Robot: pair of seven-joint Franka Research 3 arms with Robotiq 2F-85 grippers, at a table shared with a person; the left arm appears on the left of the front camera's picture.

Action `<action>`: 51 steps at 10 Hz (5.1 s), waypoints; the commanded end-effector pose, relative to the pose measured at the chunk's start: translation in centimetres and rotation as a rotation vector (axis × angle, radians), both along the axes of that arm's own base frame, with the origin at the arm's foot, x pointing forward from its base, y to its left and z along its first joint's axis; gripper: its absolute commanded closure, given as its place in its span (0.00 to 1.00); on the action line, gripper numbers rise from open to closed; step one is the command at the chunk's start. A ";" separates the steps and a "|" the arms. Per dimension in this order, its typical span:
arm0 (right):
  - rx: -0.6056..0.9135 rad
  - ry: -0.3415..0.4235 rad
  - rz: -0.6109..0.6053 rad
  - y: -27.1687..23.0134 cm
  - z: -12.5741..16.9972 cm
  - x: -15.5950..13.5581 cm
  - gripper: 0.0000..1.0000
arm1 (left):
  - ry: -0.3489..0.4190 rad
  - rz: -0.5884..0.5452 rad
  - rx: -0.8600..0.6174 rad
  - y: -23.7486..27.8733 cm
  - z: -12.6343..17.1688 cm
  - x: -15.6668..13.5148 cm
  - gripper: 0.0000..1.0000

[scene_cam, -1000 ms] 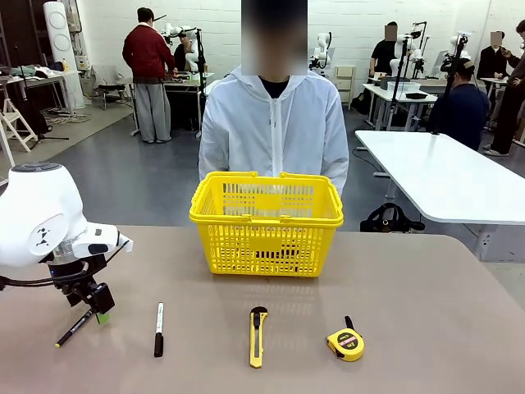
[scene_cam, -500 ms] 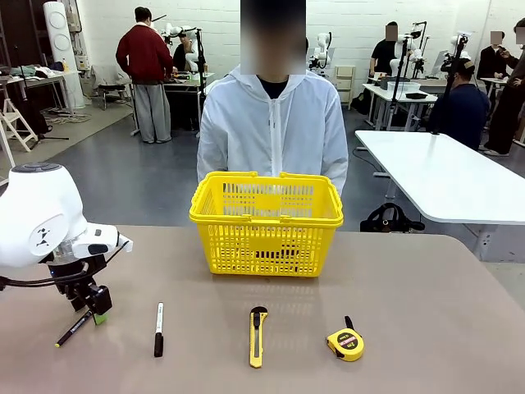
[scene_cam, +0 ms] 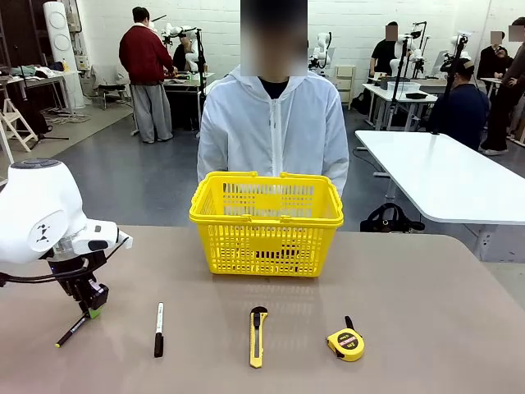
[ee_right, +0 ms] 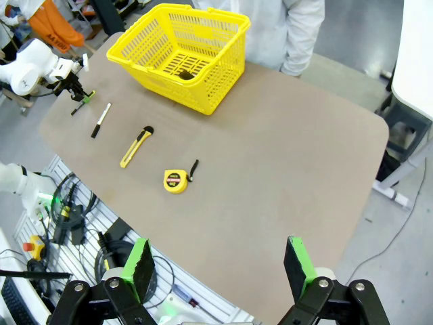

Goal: Place the items the person wants into the basket.
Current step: Pick up the item the person points to and place it in the Market Basket.

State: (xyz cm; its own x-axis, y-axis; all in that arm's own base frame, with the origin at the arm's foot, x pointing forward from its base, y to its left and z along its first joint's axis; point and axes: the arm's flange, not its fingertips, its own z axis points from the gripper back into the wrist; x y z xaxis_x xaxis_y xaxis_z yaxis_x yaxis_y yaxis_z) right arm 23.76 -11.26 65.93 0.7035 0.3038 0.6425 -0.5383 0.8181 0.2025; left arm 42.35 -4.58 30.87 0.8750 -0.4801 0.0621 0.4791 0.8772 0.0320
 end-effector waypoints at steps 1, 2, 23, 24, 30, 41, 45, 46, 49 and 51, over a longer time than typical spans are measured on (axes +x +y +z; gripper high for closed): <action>0.001 0.000 0.004 0.0 -0.5 -0.1 0.00 | 0.031 0.009 0.020 0.7 -2.0 -3.5 1.00; 0.001 0.000 0.004 0.0 -0.5 -0.1 0.00 | 0.033 0.005 0.021 0.7 -1.9 -3.5 1.00; 0.001 0.000 0.004 0.0 -0.5 -0.1 0.00 | -0.193 -0.673 0.031 -29.3 27.0 15.1 1.00; 0.001 0.000 0.004 0.0 -0.5 -0.1 0.00 | -0.166 -0.682 0.035 -30.8 26.1 16.1 1.00; 0.001 0.000 0.004 0.0 -0.5 -0.1 0.00 | -0.115 -0.691 0.005 -32.5 21.8 17.2 1.00; 0.001 0.000 0.004 0.0 -0.5 -0.1 0.00 | -0.007 -0.792 -0.028 -34.0 16.7 21.1 0.88; 0.001 0.000 0.004 0.0 -0.5 -0.1 0.00 | 0.029 -0.794 -0.031 -34.1 15.2 21.9 0.88; 0.001 0.000 0.004 0.0 -0.5 -0.1 0.00 | 0.021 -0.795 -0.037 -34.1 15.3 21.7 0.59; 0.001 0.000 0.004 0.0 -0.5 -0.1 0.00 | 0.020 -0.804 -0.032 -34.1 15.5 21.6 0.00; 0.001 0.000 0.004 0.0 -0.5 -0.1 0.00 | 0.028 -0.809 -0.029 -34.1 15.4 21.8 0.06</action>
